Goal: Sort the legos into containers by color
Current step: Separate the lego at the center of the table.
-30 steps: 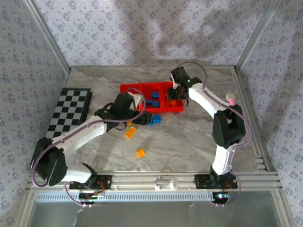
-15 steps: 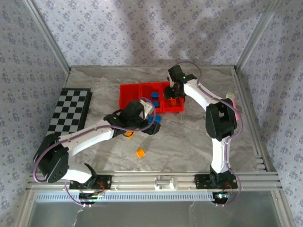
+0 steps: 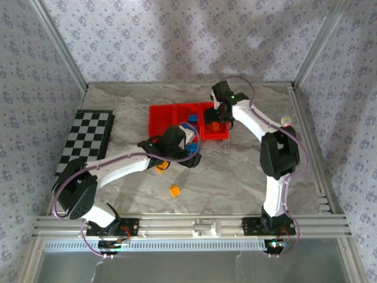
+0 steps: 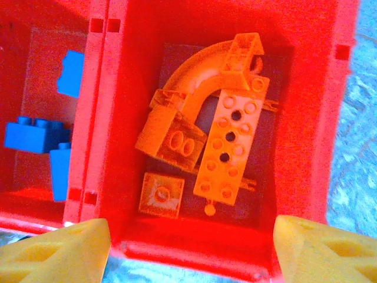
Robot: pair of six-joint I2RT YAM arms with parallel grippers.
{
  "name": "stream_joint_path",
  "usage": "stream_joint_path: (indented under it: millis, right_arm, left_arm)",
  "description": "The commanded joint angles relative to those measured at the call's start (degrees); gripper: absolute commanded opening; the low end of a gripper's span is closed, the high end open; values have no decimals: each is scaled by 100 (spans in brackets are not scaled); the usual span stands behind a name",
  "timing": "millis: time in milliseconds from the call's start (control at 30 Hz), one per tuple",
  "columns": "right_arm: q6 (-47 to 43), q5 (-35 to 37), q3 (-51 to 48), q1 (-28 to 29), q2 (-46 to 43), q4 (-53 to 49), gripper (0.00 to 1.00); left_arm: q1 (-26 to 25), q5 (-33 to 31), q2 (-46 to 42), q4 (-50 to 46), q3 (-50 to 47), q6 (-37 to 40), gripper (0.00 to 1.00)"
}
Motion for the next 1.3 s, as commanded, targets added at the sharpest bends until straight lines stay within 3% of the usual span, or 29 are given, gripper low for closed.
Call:
stream_joint_path:
  millis: [0,300,467,800,1267]
  right_arm:
    - [366,54,-443,-78,-712,185,76]
    - [845,-1,-2209,-476,-2214,1155,77]
    - [852,-65,-2909,-760,-2786,1180,79]
    - [713,-285,-3407,-1117,-3046,1182,80]
    - [670,-392,-3511,-1196,-3013,1209,80]
  left_arm:
    - [-27,-184,231,-293,432,-219,98]
    - [-82,-380,1223,-1023,1504,-304,92]
    - [-84,-455,1926,-1568,2251,-451,89]
    - [-13,-509,2808,-1950,2957,-870,83]
    - [213,-286,3295,-1990,3419,-902,72]
